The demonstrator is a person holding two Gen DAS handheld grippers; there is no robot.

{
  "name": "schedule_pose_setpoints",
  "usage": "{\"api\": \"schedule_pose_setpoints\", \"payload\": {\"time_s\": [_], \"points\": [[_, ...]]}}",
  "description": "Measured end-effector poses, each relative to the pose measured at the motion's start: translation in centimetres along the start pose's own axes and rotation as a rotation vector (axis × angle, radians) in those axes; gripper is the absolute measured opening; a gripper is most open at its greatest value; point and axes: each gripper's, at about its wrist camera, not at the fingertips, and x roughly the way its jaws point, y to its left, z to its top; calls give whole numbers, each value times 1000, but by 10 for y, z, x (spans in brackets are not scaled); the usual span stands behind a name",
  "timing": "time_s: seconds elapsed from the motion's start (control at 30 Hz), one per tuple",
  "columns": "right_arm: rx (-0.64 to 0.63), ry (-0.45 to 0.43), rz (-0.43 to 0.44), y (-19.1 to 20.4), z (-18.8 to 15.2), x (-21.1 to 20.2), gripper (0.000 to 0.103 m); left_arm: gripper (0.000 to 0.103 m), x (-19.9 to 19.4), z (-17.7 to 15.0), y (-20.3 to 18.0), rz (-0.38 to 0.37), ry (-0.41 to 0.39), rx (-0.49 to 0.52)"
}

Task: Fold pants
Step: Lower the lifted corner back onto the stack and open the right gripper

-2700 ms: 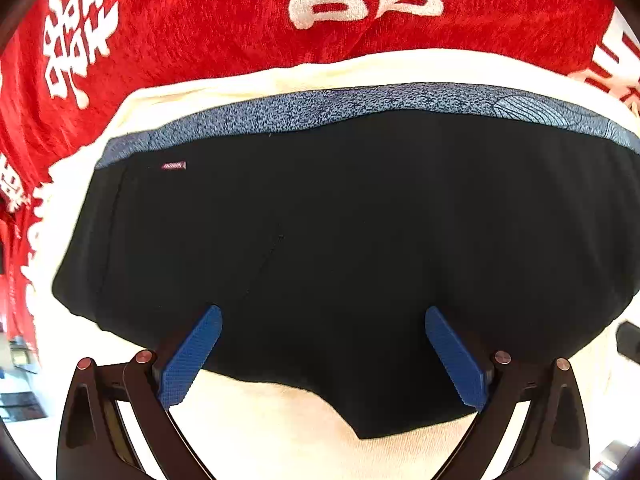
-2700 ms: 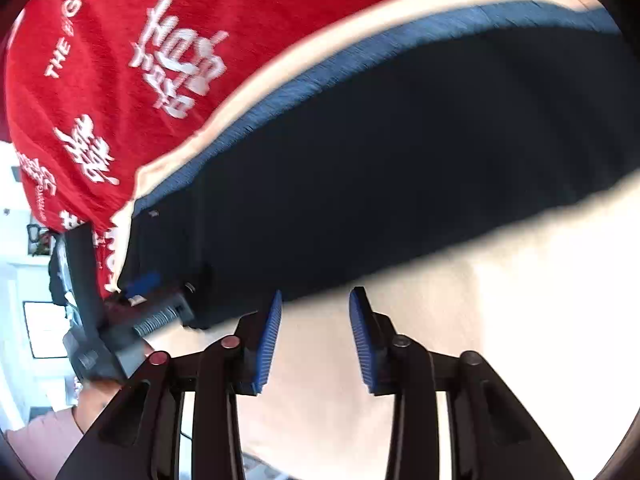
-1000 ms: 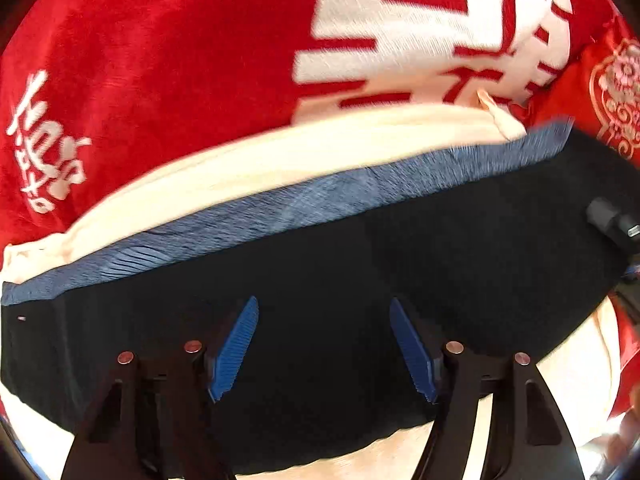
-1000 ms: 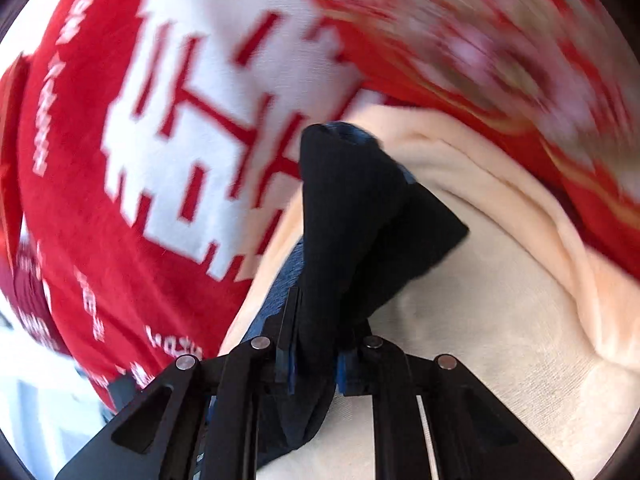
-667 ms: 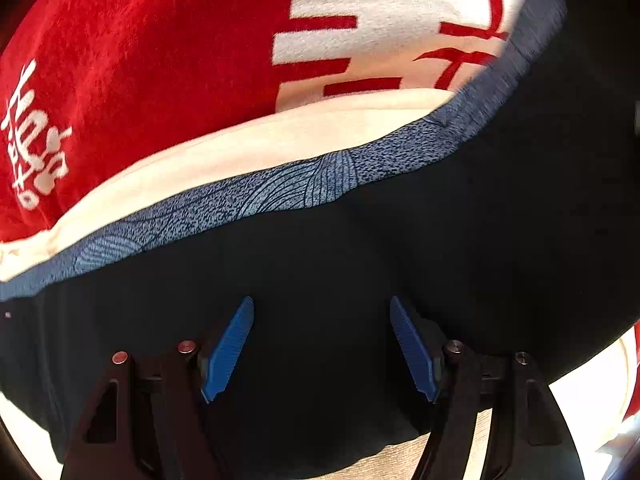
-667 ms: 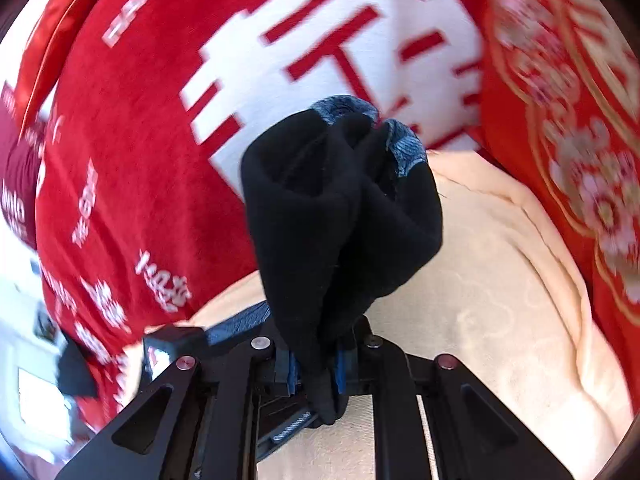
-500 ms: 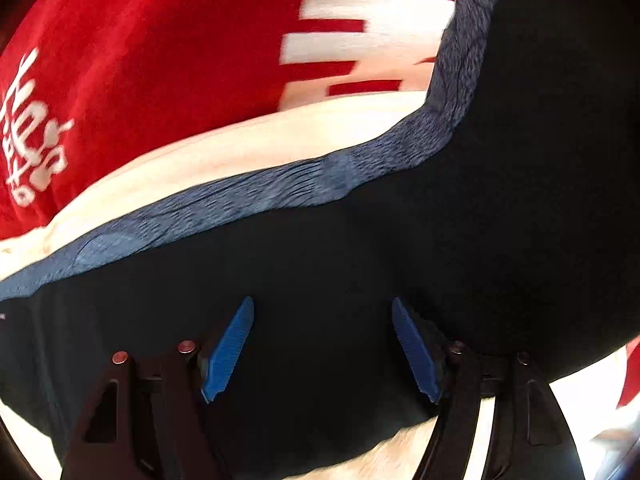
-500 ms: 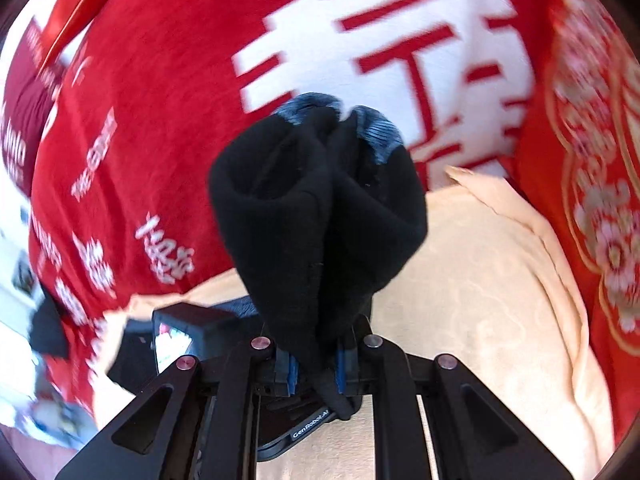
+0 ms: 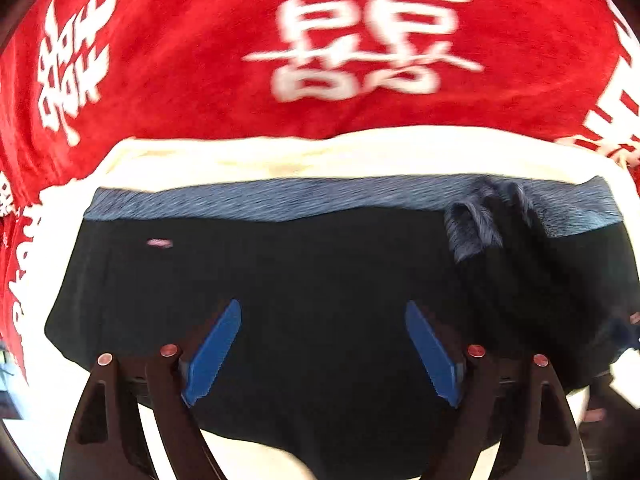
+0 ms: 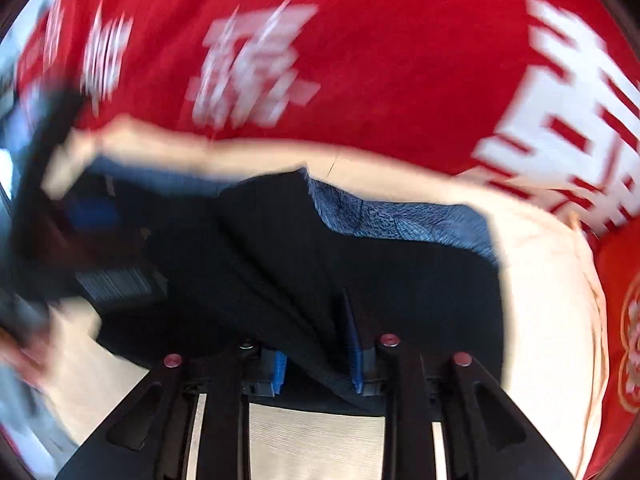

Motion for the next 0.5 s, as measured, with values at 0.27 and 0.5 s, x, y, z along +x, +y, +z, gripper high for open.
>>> {"api": "schedule_pose_setpoints", "payload": {"time_s": [0.27, 0.5], "points": [[-110, -23, -30, 35, -25, -31, 59, 86, -7, 13, 31, -167, 19, 18], [226, 11, 74, -49, -34, -58, 60, 86, -39, 14, -55, -486, 82, 162]]}}
